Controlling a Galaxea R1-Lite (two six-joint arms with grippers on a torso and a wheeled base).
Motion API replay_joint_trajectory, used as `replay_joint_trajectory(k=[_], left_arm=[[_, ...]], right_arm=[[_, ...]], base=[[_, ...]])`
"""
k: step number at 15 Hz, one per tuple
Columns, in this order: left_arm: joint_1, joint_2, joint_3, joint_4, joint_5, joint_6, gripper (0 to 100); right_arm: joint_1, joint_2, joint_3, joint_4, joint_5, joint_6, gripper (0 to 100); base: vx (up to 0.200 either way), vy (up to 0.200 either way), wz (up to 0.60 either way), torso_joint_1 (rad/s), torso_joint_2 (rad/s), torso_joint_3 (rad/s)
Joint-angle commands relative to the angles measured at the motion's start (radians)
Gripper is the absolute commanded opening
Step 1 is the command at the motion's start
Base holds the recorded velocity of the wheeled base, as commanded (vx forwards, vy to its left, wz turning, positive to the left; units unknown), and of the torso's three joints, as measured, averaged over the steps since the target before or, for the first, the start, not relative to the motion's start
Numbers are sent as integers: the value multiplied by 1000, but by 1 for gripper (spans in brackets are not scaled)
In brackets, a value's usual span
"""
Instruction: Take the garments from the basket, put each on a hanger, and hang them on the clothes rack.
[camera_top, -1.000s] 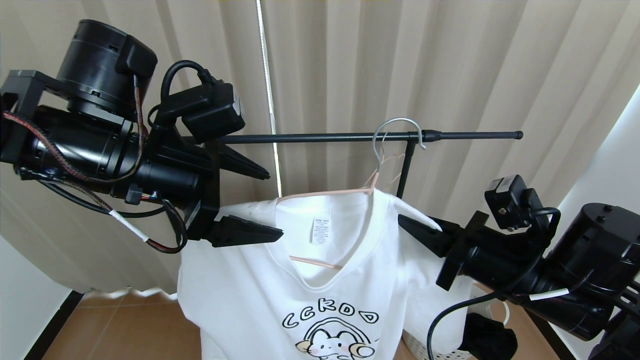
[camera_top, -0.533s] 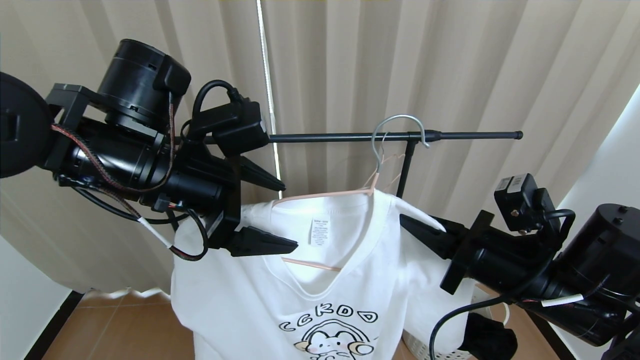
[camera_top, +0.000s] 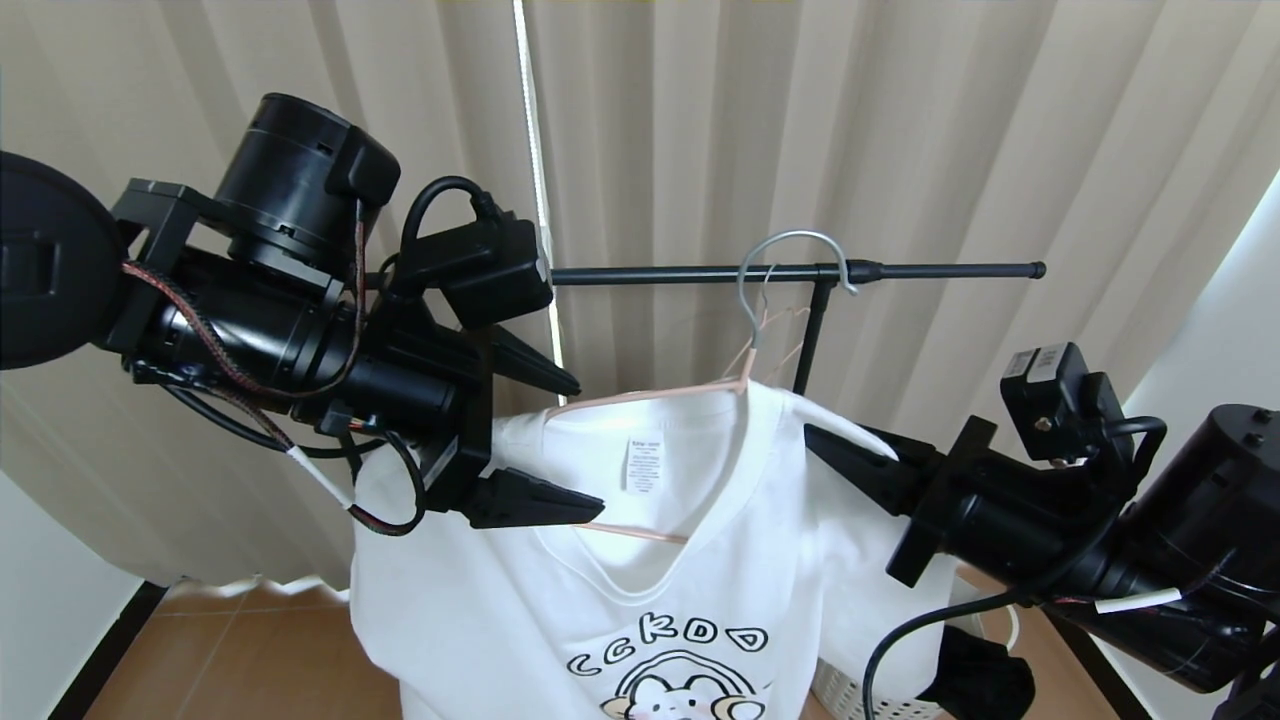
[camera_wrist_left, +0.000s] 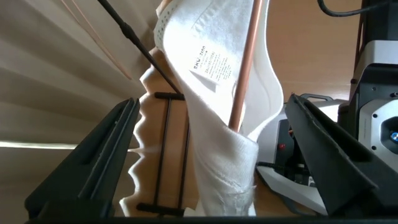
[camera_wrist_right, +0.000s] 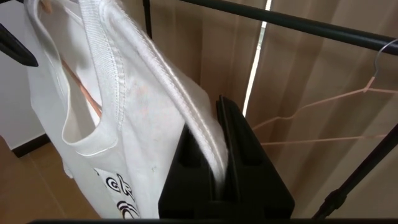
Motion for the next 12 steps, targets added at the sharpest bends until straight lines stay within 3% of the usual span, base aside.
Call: replay_joint_trajectory(k=[1,2,12], left_arm=[[0,-5,11,3,2,0,100],[-1,-10,19,2,3,0,0],[-12,-39,52,0,34,-1,0]], right_arm=[[0,-13,1,-1,1,1,0],[0,-15,1,-1,1,1,0],[0,-42,13,20,1,-85,0]], base=[[0,0,0,0,0,0],[0,0,0,0,0,0],[0,0,0,0,0,0]])
